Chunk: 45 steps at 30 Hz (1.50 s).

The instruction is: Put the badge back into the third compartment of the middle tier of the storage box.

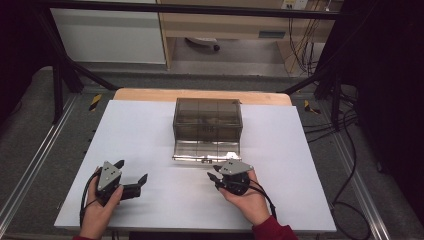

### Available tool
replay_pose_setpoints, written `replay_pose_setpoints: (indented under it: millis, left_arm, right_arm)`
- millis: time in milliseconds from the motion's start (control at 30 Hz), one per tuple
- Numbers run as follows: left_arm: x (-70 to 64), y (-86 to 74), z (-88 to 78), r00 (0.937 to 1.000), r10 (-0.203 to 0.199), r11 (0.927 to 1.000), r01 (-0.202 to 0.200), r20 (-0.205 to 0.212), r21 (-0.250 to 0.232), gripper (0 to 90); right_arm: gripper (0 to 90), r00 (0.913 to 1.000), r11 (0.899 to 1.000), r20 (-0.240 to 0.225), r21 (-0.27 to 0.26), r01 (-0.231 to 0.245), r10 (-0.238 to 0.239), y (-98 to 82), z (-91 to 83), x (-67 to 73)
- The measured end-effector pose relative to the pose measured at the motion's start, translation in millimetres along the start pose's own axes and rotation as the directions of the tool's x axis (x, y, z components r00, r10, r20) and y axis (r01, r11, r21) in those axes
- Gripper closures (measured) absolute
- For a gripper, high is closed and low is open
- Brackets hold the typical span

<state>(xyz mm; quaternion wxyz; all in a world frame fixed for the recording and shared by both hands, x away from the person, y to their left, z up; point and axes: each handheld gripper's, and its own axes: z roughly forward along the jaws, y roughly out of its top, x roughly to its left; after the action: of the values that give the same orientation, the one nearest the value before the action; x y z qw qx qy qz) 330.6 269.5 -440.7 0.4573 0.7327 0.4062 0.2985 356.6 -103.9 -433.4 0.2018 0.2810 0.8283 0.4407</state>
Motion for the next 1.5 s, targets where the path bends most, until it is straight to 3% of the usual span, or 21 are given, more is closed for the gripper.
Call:
replay_pose_setpoints:
  millis: [233, 400, 633, 900, 1167, 1500]
  left_arm:
    - [0.0, 0.0, 0.0, 1.0000, 0.000, 1.0000, 0.000, 0.000, 0.000, 5.3]
    - [0.0, -0.1, 0.0, 1.0000, 0.001, 1.0000, -0.001, 0.000, 0.001, 5.3]
    - [-0.4, -0.1, 0.5, 1.0000, 0.004, 1.0000, -0.004, 0.001, 0.005, 5.3]
    - [-0.6, -0.2, 0.7, 1.0000, 0.006, 1.0000, -0.006, 0.001, 0.007, 5.3]
    - [-0.9, -0.3, 1.3, 1.0000, 0.008, 0.9999, -0.008, 0.002, 0.010, 5.3]
    - [-1.1, -0.6, 2.0, 1.0000, 0.006, 0.9999, -0.006, 0.002, 0.013, 5.3]
  right_arm:
    - [84.9, 0.9999, 0.999, -0.014, 0.042, -0.005, 0.006, -5.9, 2.5, -3.7]
    - [89.8, 0.9992, 0.999, -0.031, 0.046, -0.025, 0.026, -10.1, 5.2, -6.0]
    - [90.0, 0.9943, 0.994, 0.012, -0.007, -0.106, 0.106, -15.1, 9.1, -11.7]
    - [90.0, 0.9893, 0.991, 0.058, -0.038, -0.132, 0.134, -17.0, 14.8, -14.3]
    - [90.0, 0.9838, 0.988, 0.088, -0.034, -0.154, 0.156, -18.8, 20.5, -21.9]
    - [90.0, 0.9832, 0.988, 0.103, -0.039, -0.147, 0.150, -18.7, 21.0, -24.1]
